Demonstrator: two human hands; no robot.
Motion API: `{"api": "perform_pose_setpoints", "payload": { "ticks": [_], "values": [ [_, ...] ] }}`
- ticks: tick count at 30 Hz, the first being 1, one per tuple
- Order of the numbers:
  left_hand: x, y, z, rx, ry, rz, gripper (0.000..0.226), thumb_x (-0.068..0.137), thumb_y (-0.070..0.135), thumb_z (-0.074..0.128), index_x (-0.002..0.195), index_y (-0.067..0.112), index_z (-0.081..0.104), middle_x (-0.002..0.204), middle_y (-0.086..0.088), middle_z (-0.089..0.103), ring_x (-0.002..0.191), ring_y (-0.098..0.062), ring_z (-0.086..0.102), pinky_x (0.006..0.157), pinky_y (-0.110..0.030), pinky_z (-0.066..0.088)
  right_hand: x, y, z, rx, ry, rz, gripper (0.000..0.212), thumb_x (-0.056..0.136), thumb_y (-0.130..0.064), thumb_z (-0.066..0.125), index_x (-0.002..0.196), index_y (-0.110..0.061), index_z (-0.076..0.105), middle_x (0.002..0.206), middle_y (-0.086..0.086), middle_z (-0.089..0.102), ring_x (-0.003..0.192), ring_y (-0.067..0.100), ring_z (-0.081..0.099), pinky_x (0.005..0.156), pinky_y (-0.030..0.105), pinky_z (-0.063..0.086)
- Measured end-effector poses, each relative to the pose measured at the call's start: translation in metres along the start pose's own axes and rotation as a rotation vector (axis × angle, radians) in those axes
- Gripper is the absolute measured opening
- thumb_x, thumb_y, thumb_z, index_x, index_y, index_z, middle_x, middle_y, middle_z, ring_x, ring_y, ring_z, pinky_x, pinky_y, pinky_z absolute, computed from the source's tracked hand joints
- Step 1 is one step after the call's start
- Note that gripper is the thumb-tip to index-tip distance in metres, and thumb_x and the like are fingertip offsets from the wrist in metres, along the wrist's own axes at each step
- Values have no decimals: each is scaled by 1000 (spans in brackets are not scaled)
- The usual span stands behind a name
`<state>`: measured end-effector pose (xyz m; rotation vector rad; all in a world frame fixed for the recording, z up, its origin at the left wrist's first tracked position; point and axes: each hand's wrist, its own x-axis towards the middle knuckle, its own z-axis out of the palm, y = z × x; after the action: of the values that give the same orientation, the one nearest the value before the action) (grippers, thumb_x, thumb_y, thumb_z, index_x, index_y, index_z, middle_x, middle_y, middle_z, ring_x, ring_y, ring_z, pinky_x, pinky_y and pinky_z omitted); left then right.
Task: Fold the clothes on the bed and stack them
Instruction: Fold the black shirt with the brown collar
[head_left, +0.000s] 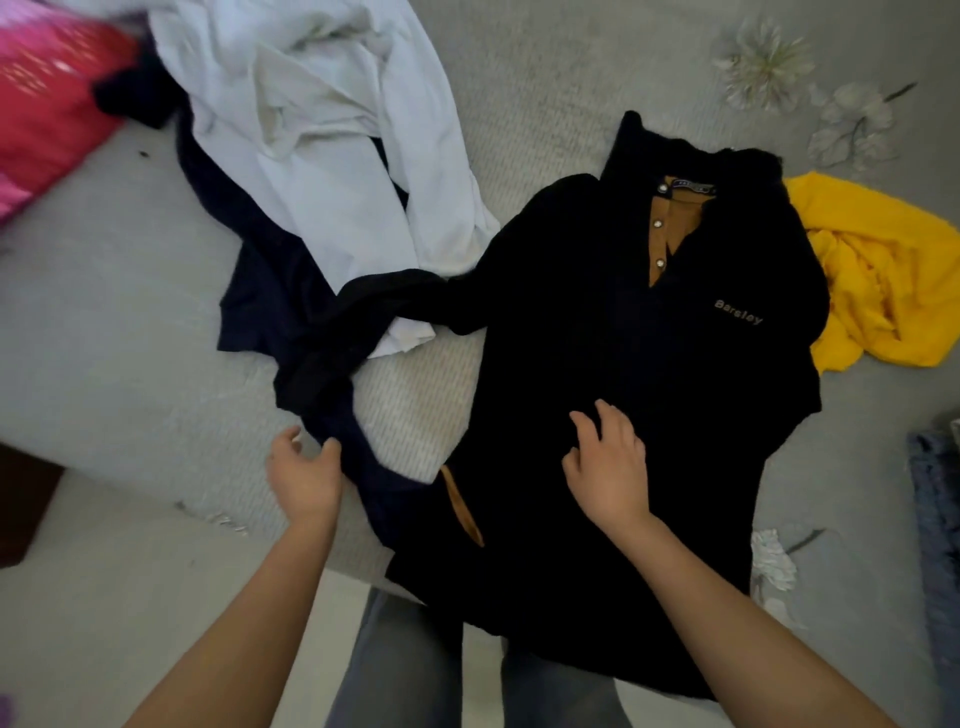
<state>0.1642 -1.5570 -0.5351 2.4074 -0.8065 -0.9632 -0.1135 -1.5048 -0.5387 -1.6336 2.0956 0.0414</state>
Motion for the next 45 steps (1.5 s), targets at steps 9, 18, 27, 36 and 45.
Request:
{"api": "perform_pose_setpoints", "payload": {
  "ticks": [9, 18, 27, 36, 45],
  "values": [
    [76, 49, -24, -544, -266, -419, 13, 89, 16, 61, 78, 11, 57, 83, -6, 60, 75, -16, 60, 67, -27, 55, 13, -101, 7, 78, -6, -37, 45, 88, -10, 56, 132, -4, 48, 141, 23, 38, 133, 37, 34, 105, 49, 31],
    [82, 106, -71, -549, -47, 205, 23, 88, 5, 53, 71, 21, 50, 73, 6, 51, 66, -2, 48, 57, -9, 44, 25, -148, -13, 245, -4, 84, 48, 94, -18, 45, 141, -14, 35, 149, 11, 26, 137, 25, 26, 111, 35, 24],
    [92, 125, -94, -672, -237, 243, 26, 84, -6, 53, 82, 20, 53, 83, 1, 58, 78, -11, 57, 69, -27, 53, 45, -210, -34, 645, 1, -92, 46, 92, -12, 48, 137, -12, 39, 135, 1, 39, 122, 5, 34, 99, 4, 24],
    [-24, 180, -53, -525, -505, 571, 30, 66, 7, 61, 83, 30, 54, 78, 10, 58, 73, 2, 58, 70, -21, 52, 18, -99, -67, 1161, 211, 630, 34, 94, -14, 47, 128, -18, 48, 121, -3, 49, 105, 10, 48, 85, 22, 42],
    [-181, 110, 57, 283, -1499, 679, 52, 84, 21, 67, 131, 24, 47, 132, 9, 47, 116, 5, 41, 94, -9, 35, -75, 64, -49, 1614, 260, 1071, 40, 100, -34, 32, 128, -11, 49, 111, 9, 58, 97, 22, 58, 80, 33, 45]
  ]
}}
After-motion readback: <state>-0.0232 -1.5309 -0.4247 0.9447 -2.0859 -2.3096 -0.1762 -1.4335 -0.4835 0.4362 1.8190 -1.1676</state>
